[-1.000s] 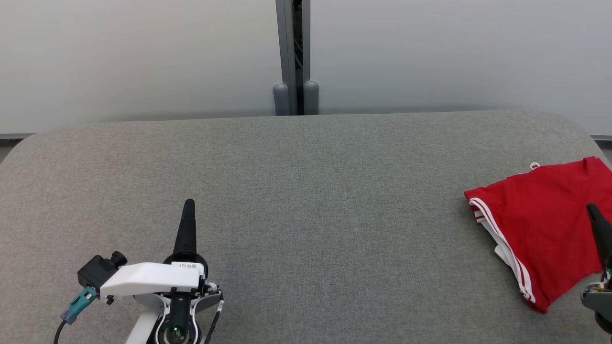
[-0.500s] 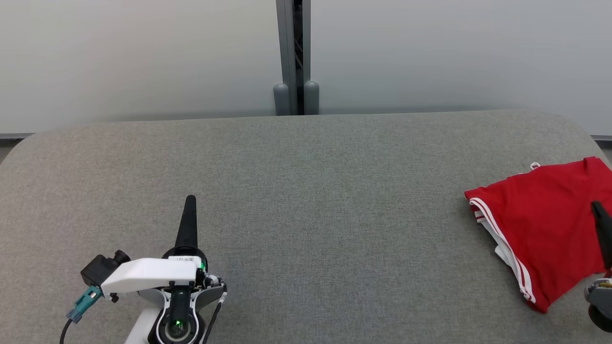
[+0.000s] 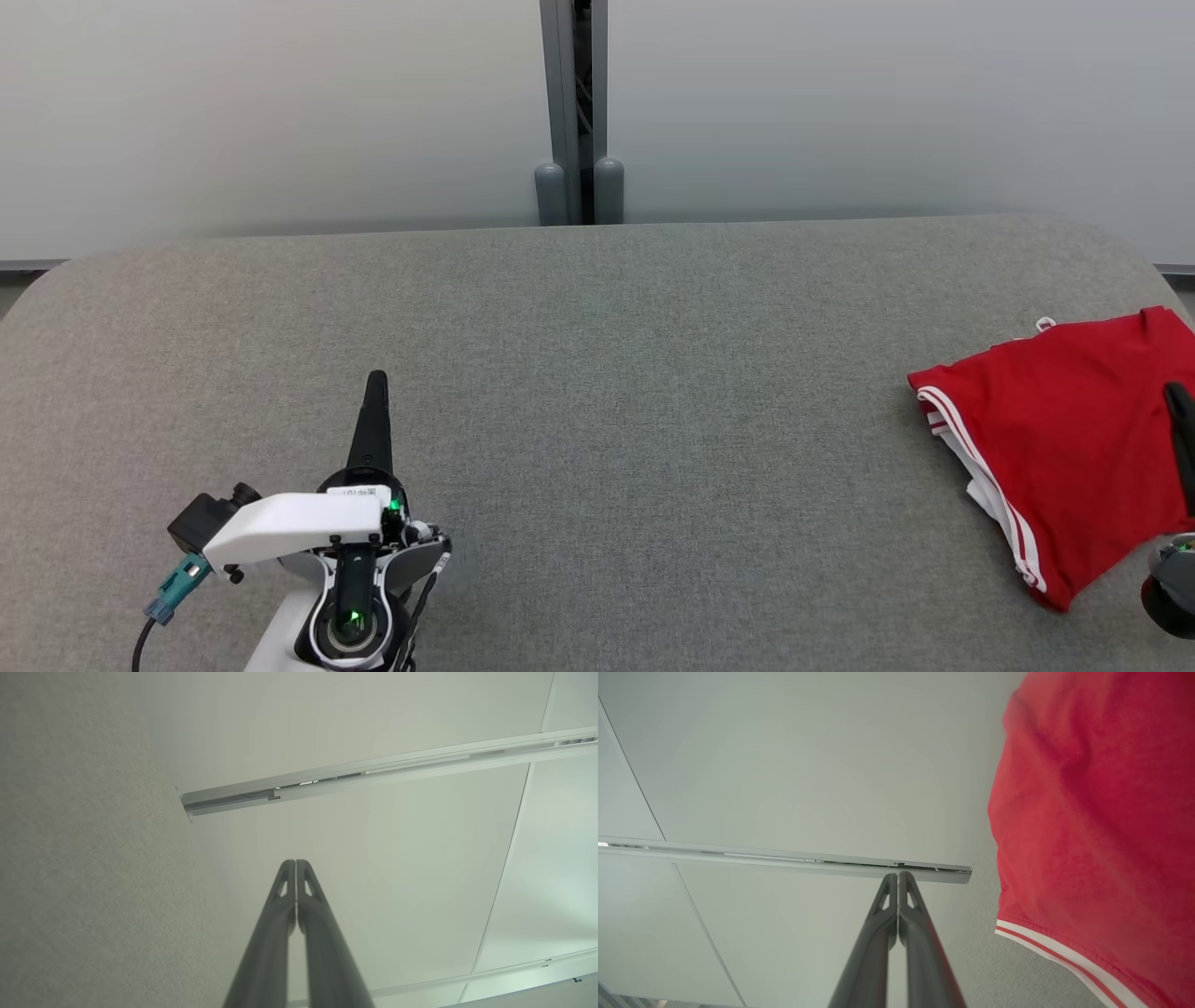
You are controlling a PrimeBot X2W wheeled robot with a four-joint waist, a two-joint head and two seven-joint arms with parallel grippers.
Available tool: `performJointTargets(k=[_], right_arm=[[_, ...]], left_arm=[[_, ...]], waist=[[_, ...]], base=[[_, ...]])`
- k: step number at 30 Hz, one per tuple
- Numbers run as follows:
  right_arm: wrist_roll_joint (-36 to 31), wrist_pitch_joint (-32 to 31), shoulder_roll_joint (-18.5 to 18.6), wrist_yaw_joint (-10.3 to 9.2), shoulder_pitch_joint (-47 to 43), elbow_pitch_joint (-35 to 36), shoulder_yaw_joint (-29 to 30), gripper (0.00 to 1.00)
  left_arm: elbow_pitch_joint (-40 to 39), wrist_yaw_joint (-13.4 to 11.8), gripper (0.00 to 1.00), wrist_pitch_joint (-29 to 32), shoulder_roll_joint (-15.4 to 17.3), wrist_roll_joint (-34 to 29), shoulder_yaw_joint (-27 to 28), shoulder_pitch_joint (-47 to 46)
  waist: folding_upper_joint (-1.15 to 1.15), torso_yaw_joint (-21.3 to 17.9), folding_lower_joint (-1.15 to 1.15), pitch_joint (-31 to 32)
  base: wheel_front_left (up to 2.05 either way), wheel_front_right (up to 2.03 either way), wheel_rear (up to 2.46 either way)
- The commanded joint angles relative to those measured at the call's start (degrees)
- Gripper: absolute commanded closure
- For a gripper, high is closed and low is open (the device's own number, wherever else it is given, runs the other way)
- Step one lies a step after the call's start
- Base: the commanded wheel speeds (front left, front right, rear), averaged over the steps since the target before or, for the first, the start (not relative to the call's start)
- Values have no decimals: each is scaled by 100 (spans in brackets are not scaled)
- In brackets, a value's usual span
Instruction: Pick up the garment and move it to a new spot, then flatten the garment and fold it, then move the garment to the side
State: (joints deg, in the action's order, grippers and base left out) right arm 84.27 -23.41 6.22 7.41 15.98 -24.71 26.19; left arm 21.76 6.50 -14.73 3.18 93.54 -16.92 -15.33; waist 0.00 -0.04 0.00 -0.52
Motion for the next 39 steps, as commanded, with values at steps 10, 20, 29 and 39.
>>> performJointTargets(k=[10, 20, 29, 39], right_arm=[[439, -153, 83, 14, 157, -161, 122, 100], [460, -153, 87, 14, 168, -162, 112, 100], [471, -142, 91, 14, 163, -162, 100, 100], [484, -132, 98, 14, 159, -163, 86, 100]], left_arm=[[101, 122, 100, -21, -28, 417, -19, -201], [107, 119, 100, -22, -31, 446, -19, -164], [106, 119, 100, -24, -31, 446, -19, -164], [105, 119, 100, -25, -31, 447, -20, -164]], waist=[[0, 4, 0, 0], [0, 4, 0, 0], [0, 4, 0, 0], [0, 4, 0, 0]], base=[[0, 0, 0], [0, 0, 0], [0, 0, 0], [0, 0, 0]])
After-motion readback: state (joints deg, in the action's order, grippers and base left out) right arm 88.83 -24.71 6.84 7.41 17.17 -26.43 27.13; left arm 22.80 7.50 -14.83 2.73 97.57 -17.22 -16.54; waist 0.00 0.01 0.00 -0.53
